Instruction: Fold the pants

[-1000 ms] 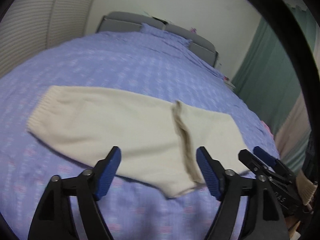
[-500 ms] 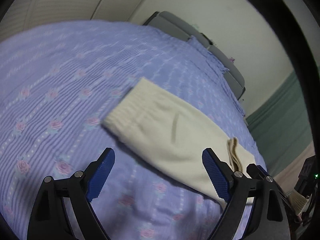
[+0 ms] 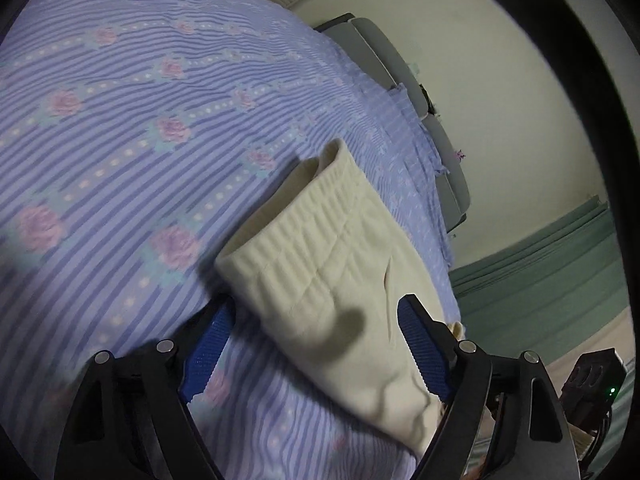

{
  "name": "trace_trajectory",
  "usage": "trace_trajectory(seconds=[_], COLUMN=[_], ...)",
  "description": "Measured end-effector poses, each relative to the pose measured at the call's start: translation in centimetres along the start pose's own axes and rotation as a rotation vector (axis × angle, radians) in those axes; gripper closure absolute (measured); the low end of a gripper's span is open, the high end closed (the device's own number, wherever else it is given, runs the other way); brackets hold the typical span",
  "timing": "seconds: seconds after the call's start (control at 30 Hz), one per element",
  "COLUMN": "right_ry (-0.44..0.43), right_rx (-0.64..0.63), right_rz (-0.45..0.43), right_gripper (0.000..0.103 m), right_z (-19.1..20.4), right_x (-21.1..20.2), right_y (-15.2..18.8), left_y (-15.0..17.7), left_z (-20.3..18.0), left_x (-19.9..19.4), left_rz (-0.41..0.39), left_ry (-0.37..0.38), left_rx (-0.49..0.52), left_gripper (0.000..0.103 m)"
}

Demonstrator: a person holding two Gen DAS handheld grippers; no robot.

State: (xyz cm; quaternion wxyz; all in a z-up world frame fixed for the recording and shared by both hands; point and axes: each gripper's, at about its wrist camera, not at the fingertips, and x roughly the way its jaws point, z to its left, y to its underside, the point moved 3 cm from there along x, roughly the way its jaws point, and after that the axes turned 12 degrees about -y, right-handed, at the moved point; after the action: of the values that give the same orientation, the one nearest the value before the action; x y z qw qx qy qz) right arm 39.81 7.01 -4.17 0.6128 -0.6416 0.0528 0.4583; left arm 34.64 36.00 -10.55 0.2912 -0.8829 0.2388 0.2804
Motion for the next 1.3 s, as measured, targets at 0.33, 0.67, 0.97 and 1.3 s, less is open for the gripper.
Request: trace_trajectory(seconds=[0.33, 0.67, 0.97, 1.3], right_ry=[-0.016, 0.003, 0.107, 0.222], right_rx=[0.181, 0.127, 0.096, 0.127], right_rz=[0.050, -0.067, -0.183, -0.245], right_gripper=[0.017, 0.017, 0.017, 0.017], right_z=[-4.5, -9.3, -15.9, -24.8], right_x=[1.8, -8.3, -22.0, -30.5], right_y=[-0.1, -1.9, -2.1, 1.6], left_y=[-0.9, 2.5, 7.9, 18.9], left_z=[-2.5, -17.6, -35.3, -47.6], left_x=[2.1, -6.1, -7.9, -3.0], left_rz=[-0.038, -0.307, -0.421, -0.362], left_ry=[-0.121, -0.262, -0.262, -0.254], left_rx=[0.077, 0.478, 0.734, 0.981], left_gripper=[0.070, 0.081, 0.081, 0.084])
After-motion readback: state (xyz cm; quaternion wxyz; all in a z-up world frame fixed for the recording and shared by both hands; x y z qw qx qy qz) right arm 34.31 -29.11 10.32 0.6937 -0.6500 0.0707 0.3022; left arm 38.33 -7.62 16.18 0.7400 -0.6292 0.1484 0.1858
